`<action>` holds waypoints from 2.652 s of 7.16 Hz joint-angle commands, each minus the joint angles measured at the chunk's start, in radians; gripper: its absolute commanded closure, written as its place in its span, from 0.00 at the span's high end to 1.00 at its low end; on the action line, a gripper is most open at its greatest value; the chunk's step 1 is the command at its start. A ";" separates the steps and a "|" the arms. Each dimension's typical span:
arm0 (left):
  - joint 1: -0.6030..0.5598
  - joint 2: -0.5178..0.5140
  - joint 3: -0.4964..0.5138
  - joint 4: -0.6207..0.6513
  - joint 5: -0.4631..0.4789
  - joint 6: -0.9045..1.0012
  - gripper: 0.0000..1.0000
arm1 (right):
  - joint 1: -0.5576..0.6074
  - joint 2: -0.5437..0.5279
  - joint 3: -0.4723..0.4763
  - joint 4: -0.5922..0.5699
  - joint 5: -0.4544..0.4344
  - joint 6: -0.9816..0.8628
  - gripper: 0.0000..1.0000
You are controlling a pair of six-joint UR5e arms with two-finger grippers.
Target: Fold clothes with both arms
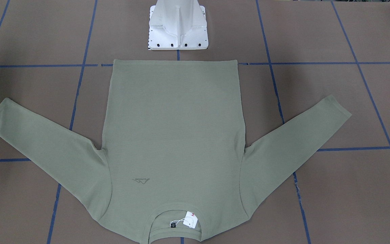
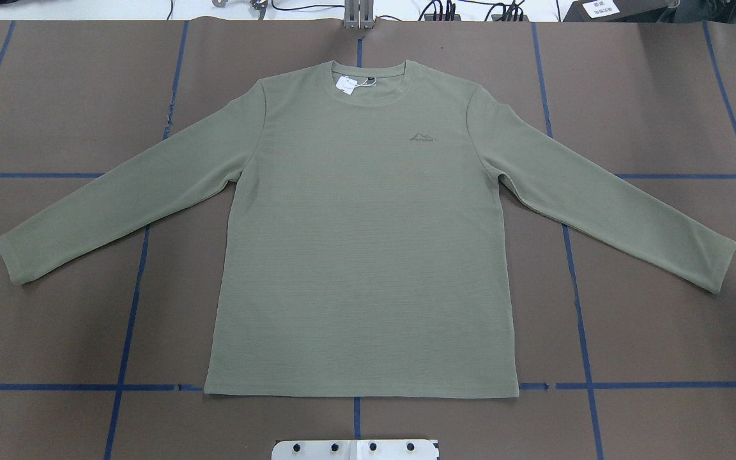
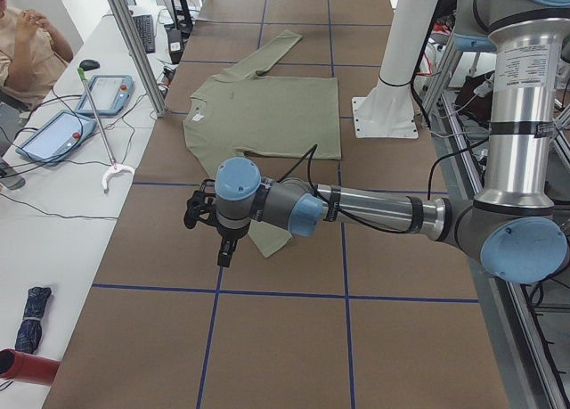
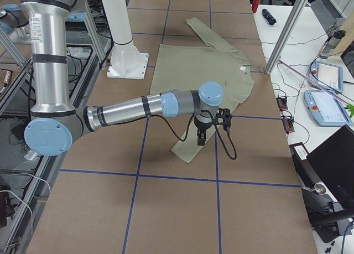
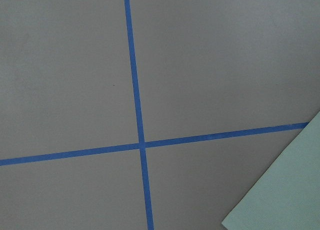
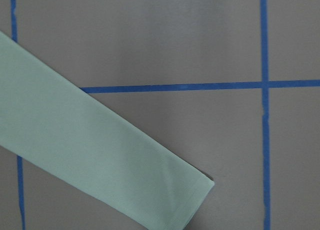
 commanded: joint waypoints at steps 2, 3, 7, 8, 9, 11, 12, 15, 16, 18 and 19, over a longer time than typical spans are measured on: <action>0.002 0.001 0.004 -0.039 -0.065 0.004 1.00 | -0.083 -0.054 -0.003 0.116 0.014 0.008 1.00; 0.001 0.001 0.009 -0.056 -0.065 0.001 1.00 | -0.092 -0.057 -0.014 0.115 0.010 0.008 1.00; 0.001 0.003 0.004 -0.058 -0.065 0.000 1.00 | -0.092 -0.034 -0.205 0.279 0.013 0.116 0.96; 0.001 0.003 0.004 -0.058 -0.064 0.000 1.00 | -0.095 -0.033 -0.278 0.424 0.013 0.182 0.96; 0.001 0.004 0.004 -0.058 -0.063 0.003 1.00 | -0.118 -0.031 -0.326 0.538 0.007 0.215 0.97; 0.001 0.004 0.004 -0.058 -0.063 0.003 1.00 | -0.134 -0.023 -0.371 0.573 -0.001 0.220 0.98; 0.001 0.004 0.004 -0.058 -0.063 0.000 1.00 | -0.144 -0.022 -0.400 0.578 -0.001 0.220 0.99; 0.001 0.004 0.004 -0.058 -0.063 0.003 1.00 | -0.178 -0.022 -0.416 0.579 -0.003 0.220 0.96; 0.001 0.004 0.004 -0.058 -0.063 0.003 1.00 | -0.186 -0.022 -0.423 0.579 -0.004 0.218 0.96; 0.001 0.004 0.006 -0.059 -0.067 0.004 1.00 | -0.190 -0.022 -0.443 0.579 -0.001 0.218 0.95; 0.001 0.003 0.003 -0.058 -0.067 0.000 1.00 | -0.197 -0.022 -0.449 0.579 -0.003 0.218 0.93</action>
